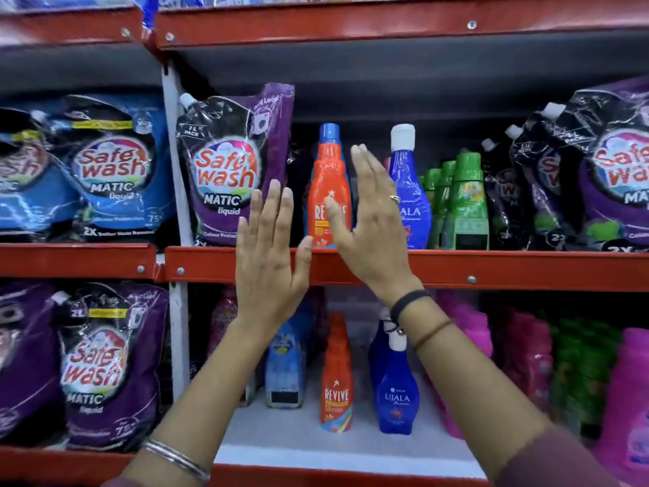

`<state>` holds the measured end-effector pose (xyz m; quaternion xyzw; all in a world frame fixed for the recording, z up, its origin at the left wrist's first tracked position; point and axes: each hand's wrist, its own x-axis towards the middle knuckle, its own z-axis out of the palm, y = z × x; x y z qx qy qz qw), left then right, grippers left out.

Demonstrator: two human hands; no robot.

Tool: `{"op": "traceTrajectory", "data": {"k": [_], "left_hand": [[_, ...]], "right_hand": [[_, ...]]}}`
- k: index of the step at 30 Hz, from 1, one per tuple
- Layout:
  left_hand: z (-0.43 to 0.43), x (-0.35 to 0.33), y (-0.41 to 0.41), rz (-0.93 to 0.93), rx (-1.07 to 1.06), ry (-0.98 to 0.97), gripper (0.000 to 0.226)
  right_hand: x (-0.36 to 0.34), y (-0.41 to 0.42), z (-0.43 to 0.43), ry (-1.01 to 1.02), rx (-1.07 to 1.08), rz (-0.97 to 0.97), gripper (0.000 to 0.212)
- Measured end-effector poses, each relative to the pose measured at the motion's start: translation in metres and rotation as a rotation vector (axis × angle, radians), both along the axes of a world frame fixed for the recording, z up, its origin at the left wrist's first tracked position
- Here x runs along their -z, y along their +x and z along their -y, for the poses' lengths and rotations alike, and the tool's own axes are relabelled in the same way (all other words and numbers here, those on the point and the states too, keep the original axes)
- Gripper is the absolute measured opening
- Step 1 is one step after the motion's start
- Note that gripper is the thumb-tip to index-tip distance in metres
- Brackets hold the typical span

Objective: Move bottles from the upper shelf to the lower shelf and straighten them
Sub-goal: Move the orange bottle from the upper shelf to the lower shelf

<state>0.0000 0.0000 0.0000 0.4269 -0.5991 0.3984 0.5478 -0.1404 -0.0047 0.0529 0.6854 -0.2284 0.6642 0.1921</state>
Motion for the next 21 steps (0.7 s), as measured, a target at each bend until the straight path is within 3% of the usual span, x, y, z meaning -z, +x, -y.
{"op": "traceTrajectory", "data": {"k": [6, 9, 14, 21], "left_hand": [[0.019, 0.012, 0.021, 0.028, -0.047, 0.069, 0.060], [0.030, 0.018, 0.026, 0.050, -0.142, 0.077, 0.060], [0.038, 0.021, 0.027, 0.069, -0.236, 0.050, 0.060], [0.040, 0.022, 0.028, 0.086, -0.261, 0.020, 0.060]], "right_hand": [[-0.015, 0.034, 0.003, 0.334, 0.322, -0.043, 0.087], [-0.019, 0.040, 0.005, 0.454, 0.419, -0.046, 0.088], [-0.020, 0.035, 0.003, 0.437, 0.244, 0.071, 0.062], [-0.020, 0.015, -0.017, 0.269, 0.018, 0.319, 0.074]]}}
